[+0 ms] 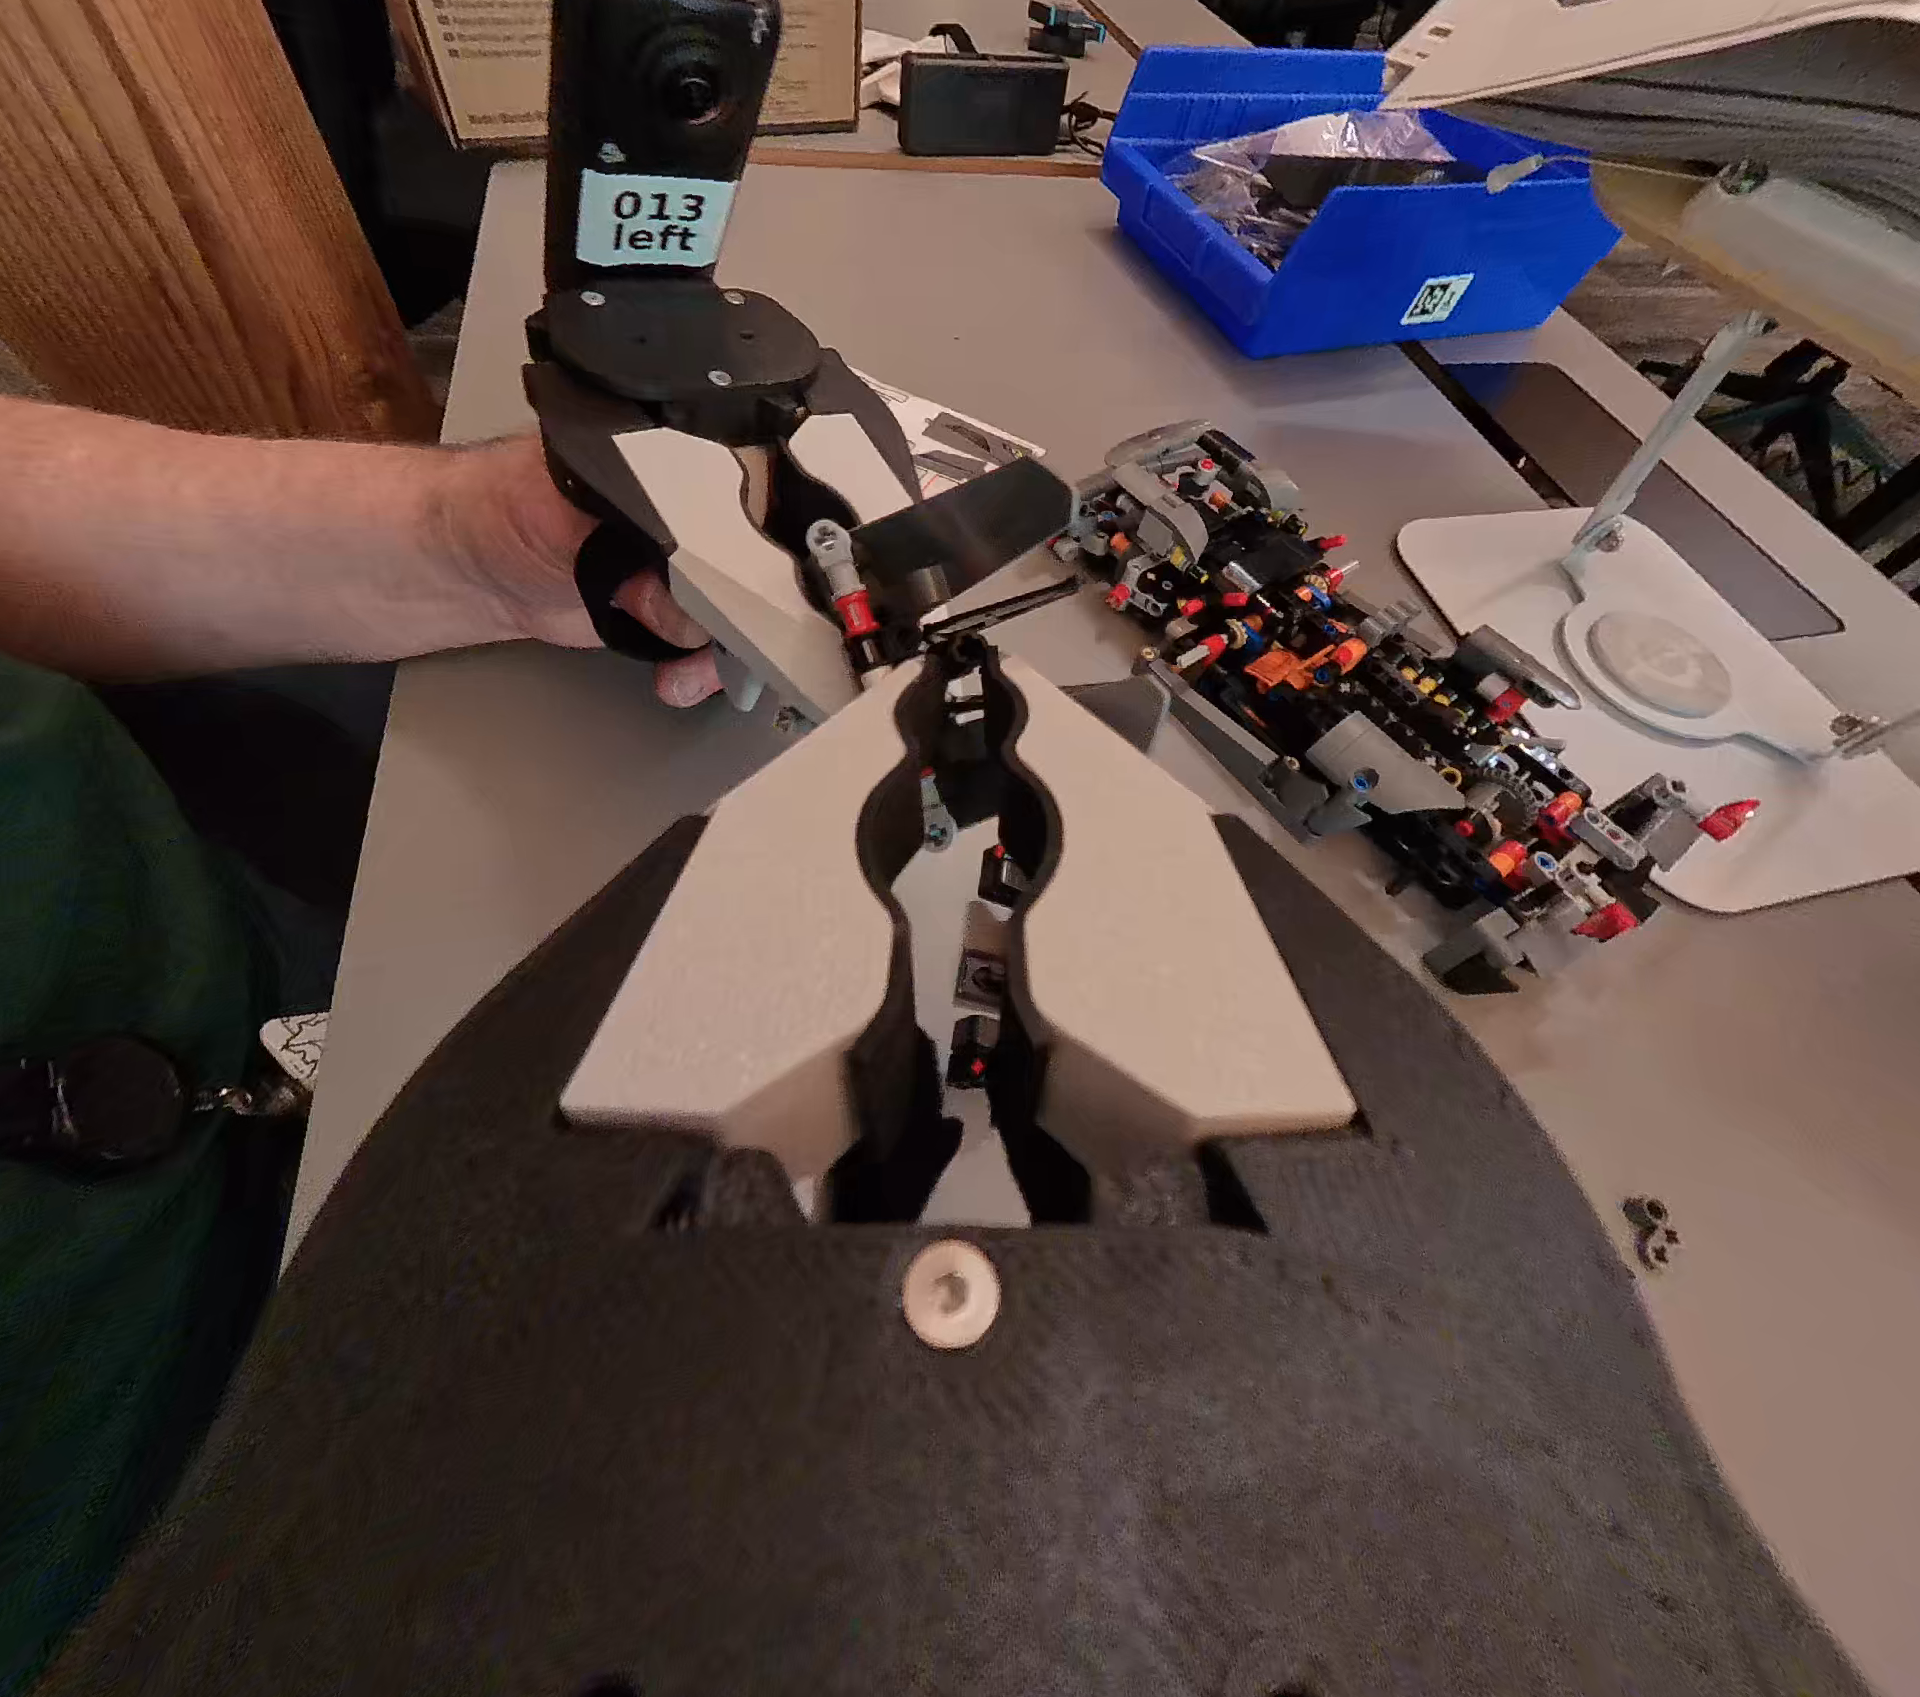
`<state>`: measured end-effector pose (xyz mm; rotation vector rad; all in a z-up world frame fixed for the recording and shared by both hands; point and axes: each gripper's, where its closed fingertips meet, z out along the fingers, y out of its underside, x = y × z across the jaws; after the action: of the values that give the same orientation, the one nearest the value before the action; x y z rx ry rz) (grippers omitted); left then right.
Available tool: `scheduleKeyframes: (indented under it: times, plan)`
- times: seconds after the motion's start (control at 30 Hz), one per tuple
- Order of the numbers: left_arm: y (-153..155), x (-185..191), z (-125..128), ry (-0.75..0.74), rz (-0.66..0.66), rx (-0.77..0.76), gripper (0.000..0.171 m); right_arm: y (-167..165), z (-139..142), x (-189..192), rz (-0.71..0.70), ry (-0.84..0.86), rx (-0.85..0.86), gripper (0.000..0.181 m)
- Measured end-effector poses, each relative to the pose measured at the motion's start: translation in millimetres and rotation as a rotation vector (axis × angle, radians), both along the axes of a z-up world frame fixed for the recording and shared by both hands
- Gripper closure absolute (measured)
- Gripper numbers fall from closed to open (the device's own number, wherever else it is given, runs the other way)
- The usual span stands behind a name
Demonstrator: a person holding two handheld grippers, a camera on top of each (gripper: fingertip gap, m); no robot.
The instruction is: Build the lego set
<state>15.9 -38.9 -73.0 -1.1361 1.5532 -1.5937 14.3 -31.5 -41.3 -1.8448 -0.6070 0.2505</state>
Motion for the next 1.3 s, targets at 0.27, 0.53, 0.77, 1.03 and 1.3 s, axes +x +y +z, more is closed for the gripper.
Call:
scheduleKeyframes:
  times: [0.27, 0.53, 0.77, 1.03, 1.3]
  plan:
    - [2, 2, -5, 0.005, 0.018, 0.036, 0.157, 3, -5, 2, -0.029, -0.052, -0.017, 0.175]
    - [-1, 4, -16, 0.047, 0.029, 0.134, 0.157, 1, -10, 9, -0.055, -0.198, -0.038, 0.170]
    - [3, 5, -21, 0.070, 0.052, 0.163, 0.157, 0, -24, 5, 0.006, -0.218, -0.127, 0.174]
    - [5, 7, -27, 0.109, 0.073, 0.163, 0.156, -7, -32, 6, 0.061, -0.249, -0.166, 0.176]
    - [3, 11, -28, 0.124, 0.081, 0.125, 0.156, -11, -32, 7, 0.051, -0.242, -0.136, 0.177]
